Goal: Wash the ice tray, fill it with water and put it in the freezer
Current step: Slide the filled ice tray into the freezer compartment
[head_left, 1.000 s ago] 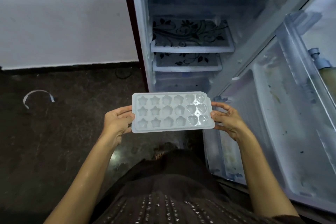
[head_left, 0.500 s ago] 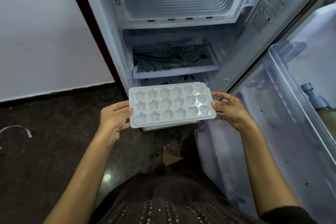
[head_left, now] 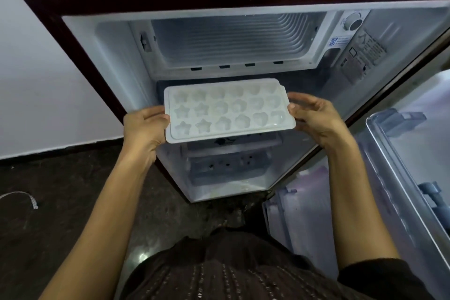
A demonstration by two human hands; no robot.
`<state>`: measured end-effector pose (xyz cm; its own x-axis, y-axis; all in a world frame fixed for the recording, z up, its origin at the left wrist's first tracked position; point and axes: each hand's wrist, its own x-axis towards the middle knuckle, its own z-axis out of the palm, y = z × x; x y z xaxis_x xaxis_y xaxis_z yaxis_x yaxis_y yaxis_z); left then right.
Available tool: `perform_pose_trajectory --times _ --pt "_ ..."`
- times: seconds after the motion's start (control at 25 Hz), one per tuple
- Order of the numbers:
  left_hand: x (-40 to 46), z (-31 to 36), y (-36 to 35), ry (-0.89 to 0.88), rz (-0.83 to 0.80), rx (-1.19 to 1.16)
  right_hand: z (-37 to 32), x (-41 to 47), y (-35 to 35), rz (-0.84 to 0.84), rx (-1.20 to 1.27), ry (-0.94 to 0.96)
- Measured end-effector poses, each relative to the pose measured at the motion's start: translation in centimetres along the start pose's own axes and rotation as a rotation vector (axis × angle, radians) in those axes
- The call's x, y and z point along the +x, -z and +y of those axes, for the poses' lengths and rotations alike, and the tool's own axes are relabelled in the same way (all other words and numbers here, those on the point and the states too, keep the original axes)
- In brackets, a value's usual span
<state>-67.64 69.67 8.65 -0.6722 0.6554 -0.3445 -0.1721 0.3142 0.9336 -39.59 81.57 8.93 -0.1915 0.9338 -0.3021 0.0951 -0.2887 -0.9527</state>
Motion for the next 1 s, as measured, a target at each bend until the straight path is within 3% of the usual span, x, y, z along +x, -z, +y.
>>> perform_pose_trajectory --times 0.48,0.72,1.0 --pt "2.7 3.3 -3.8 -0.172 0.116 0.027 -4.1 5.7 0.4 -0.057 0.070 0.052" --pt "6.6 7.0 -6.2 -0.191 0.107 0.233 -5.7 9.0 -0.3 -0.044 0.153 0.052" --pt "9.1 8.3 -8.7 -0.212 0.242 0.318 -6.9 12.7 -1.7 -0.026 0.051 0.126"
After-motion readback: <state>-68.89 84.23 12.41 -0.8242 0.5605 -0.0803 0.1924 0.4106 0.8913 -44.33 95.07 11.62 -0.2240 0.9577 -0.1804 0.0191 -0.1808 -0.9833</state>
